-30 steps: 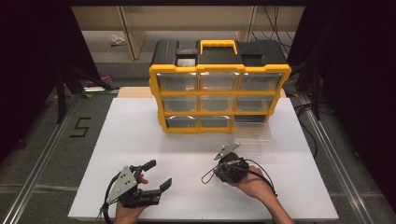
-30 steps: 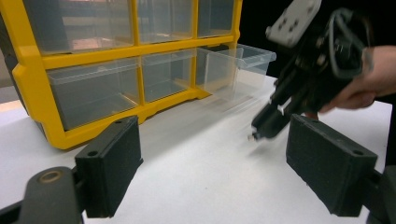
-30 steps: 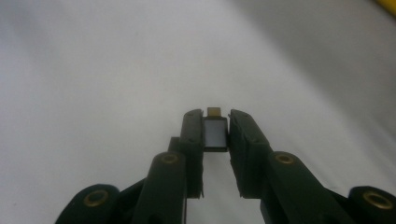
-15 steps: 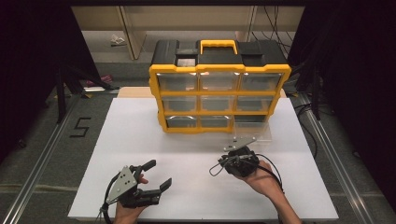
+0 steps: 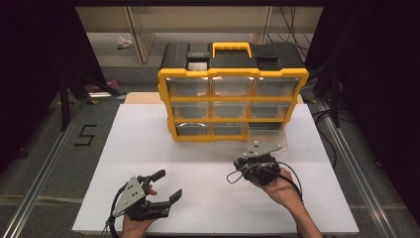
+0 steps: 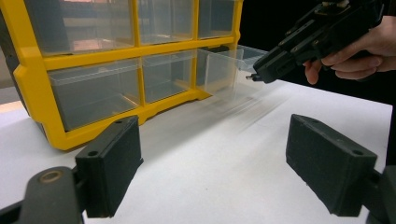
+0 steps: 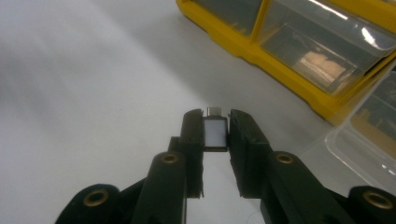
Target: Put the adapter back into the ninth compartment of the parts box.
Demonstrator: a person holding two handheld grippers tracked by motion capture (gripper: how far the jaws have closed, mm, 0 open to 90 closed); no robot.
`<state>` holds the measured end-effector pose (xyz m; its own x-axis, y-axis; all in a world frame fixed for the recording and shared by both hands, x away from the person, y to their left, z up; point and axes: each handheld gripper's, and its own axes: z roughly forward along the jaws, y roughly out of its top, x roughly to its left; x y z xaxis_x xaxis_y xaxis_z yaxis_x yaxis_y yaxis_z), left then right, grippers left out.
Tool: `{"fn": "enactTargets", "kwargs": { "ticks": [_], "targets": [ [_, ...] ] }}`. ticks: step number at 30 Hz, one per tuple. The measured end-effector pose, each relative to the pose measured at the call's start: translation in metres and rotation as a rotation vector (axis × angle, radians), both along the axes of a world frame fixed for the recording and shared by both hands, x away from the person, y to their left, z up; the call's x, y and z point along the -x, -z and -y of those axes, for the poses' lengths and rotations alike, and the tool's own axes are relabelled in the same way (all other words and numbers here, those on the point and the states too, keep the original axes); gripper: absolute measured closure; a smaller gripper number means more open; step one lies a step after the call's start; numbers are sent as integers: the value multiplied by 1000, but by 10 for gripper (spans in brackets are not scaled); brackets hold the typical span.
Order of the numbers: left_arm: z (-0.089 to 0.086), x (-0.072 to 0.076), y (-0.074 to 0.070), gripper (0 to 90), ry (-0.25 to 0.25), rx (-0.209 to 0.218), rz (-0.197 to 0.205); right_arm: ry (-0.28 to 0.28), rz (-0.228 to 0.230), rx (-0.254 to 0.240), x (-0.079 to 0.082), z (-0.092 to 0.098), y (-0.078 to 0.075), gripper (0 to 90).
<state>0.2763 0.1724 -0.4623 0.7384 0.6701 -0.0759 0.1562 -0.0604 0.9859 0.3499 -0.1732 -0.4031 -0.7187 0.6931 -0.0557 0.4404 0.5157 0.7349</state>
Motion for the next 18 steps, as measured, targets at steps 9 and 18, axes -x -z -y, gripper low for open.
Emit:
{"fn": "enactTargets", "kwargs": {
  "ticks": [9,18],
  "targets": [
    [0,0,0,181,-3,-1,2,33,70,-56,0,10,-9,763],
    [0,0,0,181,-3,0,2,55,110,-88,1,15,-14,763]
  ]
}}
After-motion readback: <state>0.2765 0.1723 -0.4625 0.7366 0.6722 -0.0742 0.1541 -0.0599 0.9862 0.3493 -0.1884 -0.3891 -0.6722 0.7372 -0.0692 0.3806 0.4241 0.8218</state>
